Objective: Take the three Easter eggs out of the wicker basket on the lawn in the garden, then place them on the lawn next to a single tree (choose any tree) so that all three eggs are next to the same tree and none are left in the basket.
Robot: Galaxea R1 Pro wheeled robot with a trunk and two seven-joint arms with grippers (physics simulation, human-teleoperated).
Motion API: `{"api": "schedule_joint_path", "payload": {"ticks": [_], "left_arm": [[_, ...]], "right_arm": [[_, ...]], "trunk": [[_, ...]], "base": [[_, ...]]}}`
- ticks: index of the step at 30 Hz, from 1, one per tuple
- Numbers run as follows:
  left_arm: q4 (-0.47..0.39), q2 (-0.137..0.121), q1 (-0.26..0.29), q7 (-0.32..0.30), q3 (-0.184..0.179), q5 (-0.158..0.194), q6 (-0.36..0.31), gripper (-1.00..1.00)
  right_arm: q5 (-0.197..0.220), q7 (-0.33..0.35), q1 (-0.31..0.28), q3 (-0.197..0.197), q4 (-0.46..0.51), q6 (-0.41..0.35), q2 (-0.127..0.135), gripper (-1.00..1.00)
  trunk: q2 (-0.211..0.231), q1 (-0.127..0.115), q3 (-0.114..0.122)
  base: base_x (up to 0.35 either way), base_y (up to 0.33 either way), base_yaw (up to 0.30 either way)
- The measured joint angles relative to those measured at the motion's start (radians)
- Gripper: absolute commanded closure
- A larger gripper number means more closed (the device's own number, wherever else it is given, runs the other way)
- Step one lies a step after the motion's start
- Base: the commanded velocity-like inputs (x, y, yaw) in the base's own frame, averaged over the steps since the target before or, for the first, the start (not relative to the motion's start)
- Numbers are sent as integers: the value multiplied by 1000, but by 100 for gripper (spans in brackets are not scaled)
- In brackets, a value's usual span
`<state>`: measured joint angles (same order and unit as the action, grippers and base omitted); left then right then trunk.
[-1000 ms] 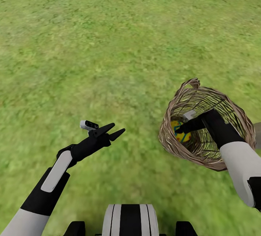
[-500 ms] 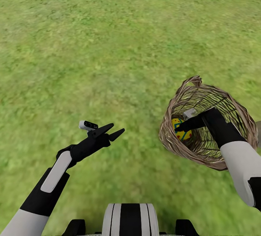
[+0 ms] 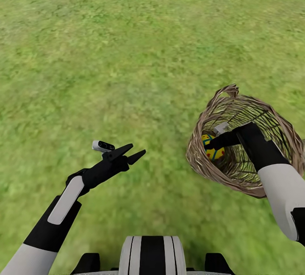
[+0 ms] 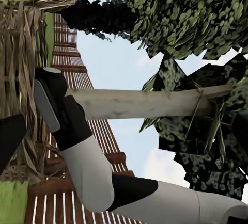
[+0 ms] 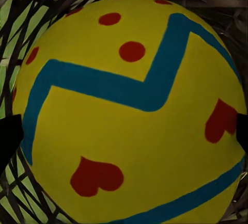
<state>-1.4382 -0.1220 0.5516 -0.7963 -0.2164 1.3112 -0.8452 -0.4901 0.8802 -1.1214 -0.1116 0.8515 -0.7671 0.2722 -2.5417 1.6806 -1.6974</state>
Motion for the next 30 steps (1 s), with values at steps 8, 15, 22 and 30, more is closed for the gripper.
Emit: {"api": "schedule_joint_path", "payload": {"ticks": [8, 15, 22, 30], "left_arm": [[-1, 1, 0, 0, 0, 0, 0, -100], [-3, 2, 0, -1, -2, 0, 0, -100], [-4, 2, 0, -1, -2, 0, 0, -100], [-4, 2, 0, 0, -3, 0, -5, -100]], "right_arm": [[-6, 1, 0, 2, -52, 2, 2, 100], [-15, 0, 0, 2, -94, 6, 2, 100], [-15, -1, 0, 2, -94, 6, 2, 100], [-15, 1, 0, 0, -95, 6, 3, 100]], "trunk": [[1, -2, 19], [2, -4, 38], [4, -7, 58], [5, -10, 89]], "base": [[0, 0, 0], [0, 0, 0], [0, 0, 0], [0, 0, 0]]}}
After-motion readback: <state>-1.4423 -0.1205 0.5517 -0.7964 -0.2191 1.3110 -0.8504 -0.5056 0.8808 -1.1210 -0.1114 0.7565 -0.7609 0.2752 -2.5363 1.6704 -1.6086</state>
